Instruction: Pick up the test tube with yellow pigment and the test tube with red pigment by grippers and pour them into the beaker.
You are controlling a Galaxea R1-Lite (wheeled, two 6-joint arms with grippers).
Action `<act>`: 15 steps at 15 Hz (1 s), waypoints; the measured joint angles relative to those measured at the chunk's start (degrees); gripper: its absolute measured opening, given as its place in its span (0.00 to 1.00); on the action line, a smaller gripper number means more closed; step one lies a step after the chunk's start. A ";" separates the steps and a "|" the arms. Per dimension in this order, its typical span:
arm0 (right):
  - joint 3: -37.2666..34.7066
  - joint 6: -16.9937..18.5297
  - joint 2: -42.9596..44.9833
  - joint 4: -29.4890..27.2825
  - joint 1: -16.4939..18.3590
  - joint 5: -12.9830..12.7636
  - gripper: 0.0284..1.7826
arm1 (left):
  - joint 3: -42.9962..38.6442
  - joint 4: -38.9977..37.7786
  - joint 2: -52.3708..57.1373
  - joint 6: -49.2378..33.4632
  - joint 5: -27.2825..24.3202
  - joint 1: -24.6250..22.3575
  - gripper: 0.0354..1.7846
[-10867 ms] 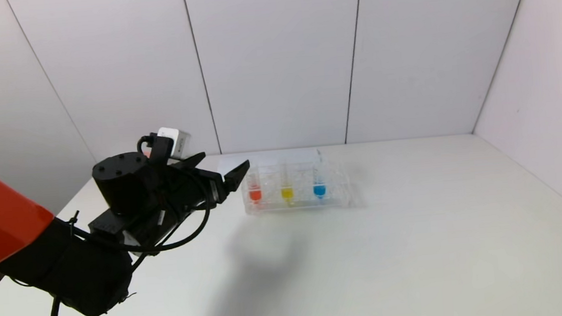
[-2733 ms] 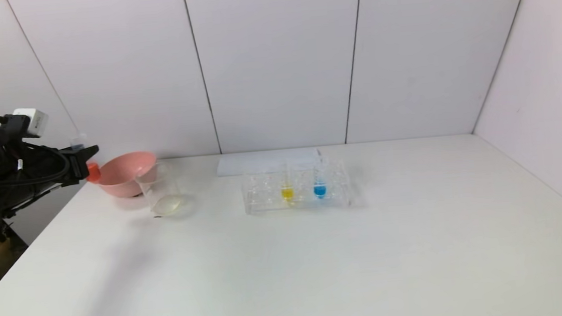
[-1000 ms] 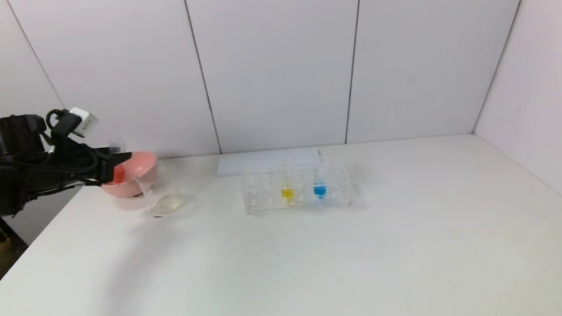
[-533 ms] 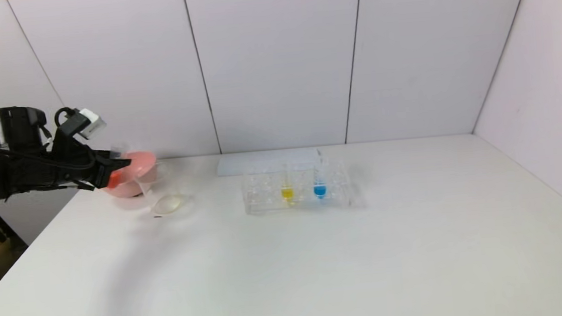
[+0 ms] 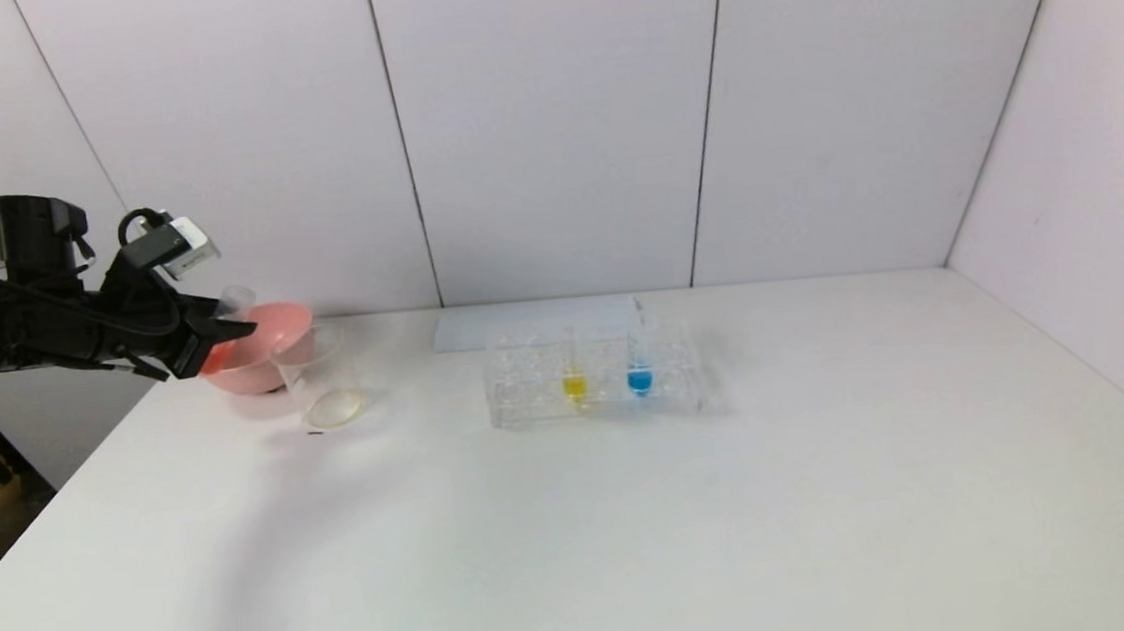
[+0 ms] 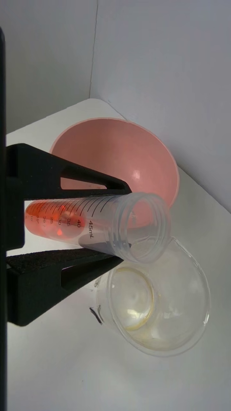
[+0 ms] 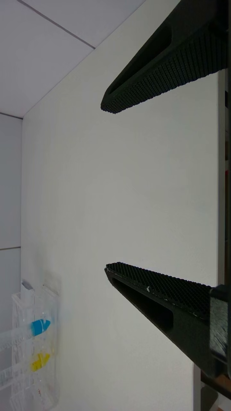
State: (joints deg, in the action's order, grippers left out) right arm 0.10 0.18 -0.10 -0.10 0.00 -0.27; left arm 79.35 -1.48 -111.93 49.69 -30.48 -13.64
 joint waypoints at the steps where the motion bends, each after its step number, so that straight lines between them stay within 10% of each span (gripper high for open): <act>1: 0.00 0.00 0.00 0.00 0.00 0.00 0.95 | 0.87 1.21 -0.11 1.38 -0.04 0.00 0.24; 15: 0.00 0.00 0.00 0.00 0.00 0.02 0.95 | 12.63 26.53 -1.02 13.24 -0.20 0.02 0.24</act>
State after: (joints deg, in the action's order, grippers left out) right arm 0.10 0.18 -0.10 -0.10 0.00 -0.24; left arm 91.98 25.05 -112.96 62.93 -30.67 -13.62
